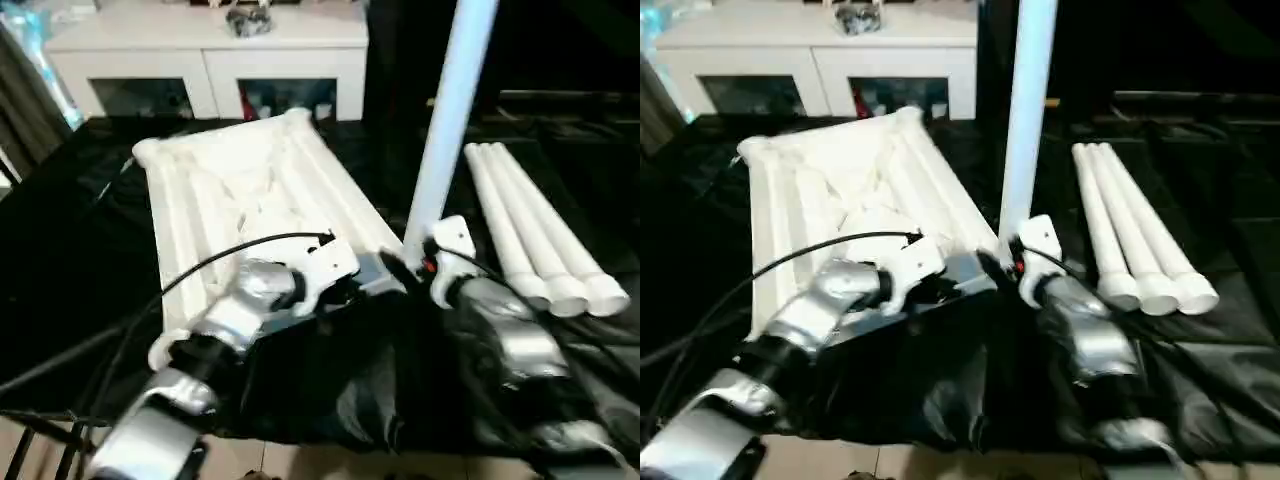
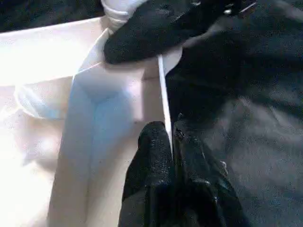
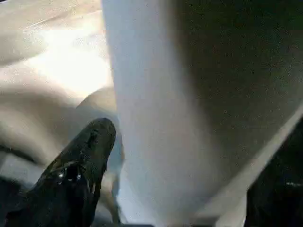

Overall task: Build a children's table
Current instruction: Rotate leg to tighten

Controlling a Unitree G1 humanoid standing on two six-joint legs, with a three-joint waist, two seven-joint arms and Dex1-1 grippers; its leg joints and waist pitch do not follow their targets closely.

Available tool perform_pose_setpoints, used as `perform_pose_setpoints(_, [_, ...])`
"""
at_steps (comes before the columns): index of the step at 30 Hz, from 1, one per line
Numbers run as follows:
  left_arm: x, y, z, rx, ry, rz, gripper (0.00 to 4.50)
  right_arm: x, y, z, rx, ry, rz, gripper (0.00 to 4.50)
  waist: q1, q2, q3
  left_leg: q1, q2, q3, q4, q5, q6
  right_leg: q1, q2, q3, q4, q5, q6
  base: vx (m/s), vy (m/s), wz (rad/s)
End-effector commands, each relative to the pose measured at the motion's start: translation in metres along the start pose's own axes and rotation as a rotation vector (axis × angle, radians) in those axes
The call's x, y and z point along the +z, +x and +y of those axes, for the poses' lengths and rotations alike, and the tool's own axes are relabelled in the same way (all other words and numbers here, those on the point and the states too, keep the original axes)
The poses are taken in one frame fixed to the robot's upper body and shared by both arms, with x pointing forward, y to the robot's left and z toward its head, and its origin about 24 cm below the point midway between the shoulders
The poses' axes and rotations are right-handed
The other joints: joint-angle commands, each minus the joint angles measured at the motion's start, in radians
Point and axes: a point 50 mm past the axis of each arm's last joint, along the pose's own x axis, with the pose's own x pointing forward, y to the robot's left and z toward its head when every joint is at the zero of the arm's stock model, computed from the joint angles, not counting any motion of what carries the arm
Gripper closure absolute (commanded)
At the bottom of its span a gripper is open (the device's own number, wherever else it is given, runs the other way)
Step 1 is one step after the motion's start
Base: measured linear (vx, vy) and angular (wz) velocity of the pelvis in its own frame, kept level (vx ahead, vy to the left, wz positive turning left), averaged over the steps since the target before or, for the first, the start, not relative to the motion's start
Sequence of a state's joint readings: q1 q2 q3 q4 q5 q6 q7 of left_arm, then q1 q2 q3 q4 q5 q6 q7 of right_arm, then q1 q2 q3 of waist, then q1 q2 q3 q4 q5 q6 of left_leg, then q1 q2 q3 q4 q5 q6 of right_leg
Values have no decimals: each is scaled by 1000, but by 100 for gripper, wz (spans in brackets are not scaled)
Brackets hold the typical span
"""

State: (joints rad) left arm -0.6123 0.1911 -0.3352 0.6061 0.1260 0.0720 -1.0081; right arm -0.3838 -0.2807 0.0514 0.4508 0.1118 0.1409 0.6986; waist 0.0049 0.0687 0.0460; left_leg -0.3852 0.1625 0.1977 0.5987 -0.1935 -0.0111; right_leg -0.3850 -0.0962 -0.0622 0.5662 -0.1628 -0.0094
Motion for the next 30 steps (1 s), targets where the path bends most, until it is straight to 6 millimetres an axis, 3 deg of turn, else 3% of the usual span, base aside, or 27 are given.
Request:
perform_pose_setpoints(1, [16,5,-8,-112,90,-54,450,4,1,13,159,-30,-5,81,6,-14,-68,17,69,-29,-75,-177,112,35,-63,37,-44,-110,-261,57,-27,1])
perform_pose_setpoints(4, [12,-6,-5,-149,100,-39,450,4,-12,14,291,-57,16,81,26,-18,-73,14,70,-24,-64,-101,144,40,-62,35,-28,-26,-281,34,-15,-1])
perform_pose_setpoints(5, [12,-6,-5,-149,100,-39,450,4,-12,14,291,-57,16,81,34,-16,-76,15,72,-22,-59,-74,160,37,-63,37,-20,10,-285,0,0,0])
perform_pose_setpoints(8, [7,-19,2,-192,110,-11,450,6,-30,16,470,-95,55,81,49,-17,-78,14,73,-22,-53,-49,181,33,-62,33,-17,15,-286,0,0,0])
perform_pose_setpoints(11, [6,-24,5,-210,114,1,450,5,-35,18,542,-115,88,81,60,-13,-72,16,77,-20,-58,-89,165,29,-61,34,-23,-59,-276,0,0,0])
perform_pose_setpoints(14, [5,-26,7,-219,119,13,450,3,-38,20,592,-130,118,95,60,-16,-67,21,79,-21,-67,-161,108,26,-59,35,-32,-155,-263,0,0,0])
perform_pose_setpoints(17, [4,-27,8,-227,120,21,450,2,-37,23,609,-135,125,117,58,-18,-67,21,76,-21,-68,-188,82,26,-60,37,-36,-182,-256,0,0,0])
perform_pose_setpoints(22, [3,-27,9,-233,116,22,450,2,-36,26,625,-124,118,164,60,-18,-69,19,76,-21,-65,-159,88,28,-61,37,-32,-158,-256,0,0,0])
perform_pose_setpoints(27, [2,-24,10,-187,85,6,450,-1,-30,26,530,-90,86,176,61,-19,-69,16,75,-21,-63,-146,99,29,-62,36,-31,-155,-259,0,0,0])
perform_pose_setpoints(30, [3,-15,12,-82,55,11,450,-5,-14,22,336,-34,64,178,51,-20,-63,18,72,-22,-69,-203,65,22,-61,37,-41,-251,-242,0,0,0])
